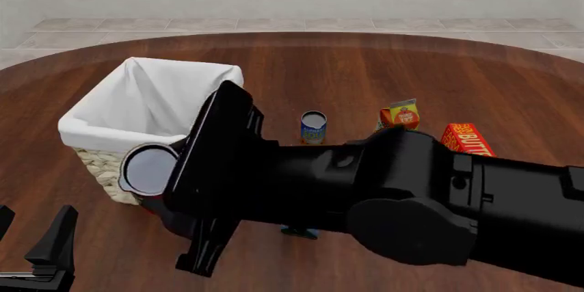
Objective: Pick up the alphabet soup and the tomato sauce, and put them in the basket.
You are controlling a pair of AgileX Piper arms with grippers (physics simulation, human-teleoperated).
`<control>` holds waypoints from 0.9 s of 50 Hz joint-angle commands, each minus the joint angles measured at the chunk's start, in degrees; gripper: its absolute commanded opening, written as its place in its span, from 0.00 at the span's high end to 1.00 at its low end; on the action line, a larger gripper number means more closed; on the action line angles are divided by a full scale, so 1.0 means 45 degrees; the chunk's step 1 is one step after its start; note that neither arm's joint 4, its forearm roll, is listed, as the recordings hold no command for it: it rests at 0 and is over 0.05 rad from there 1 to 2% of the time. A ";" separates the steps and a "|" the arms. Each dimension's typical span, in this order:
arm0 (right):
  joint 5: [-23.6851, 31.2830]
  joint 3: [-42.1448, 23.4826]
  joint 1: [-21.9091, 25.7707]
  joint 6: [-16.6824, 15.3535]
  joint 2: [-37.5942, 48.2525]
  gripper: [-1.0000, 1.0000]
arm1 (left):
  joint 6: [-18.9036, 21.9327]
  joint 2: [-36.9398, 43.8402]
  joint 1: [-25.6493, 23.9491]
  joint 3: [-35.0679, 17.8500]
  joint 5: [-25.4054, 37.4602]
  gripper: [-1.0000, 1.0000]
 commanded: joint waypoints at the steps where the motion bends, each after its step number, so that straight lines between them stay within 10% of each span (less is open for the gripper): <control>1: 0.0417 -0.0850 -0.0323 0.0084 -0.0069 1.00 | 0.0000 0.0000 0.0000 0.0000 0.0000 0.00; 45: 0.1284 -0.4210 -0.2141 -0.0585 0.1686 1.00 | 0.0000 0.0000 0.0000 0.0000 0.0000 0.00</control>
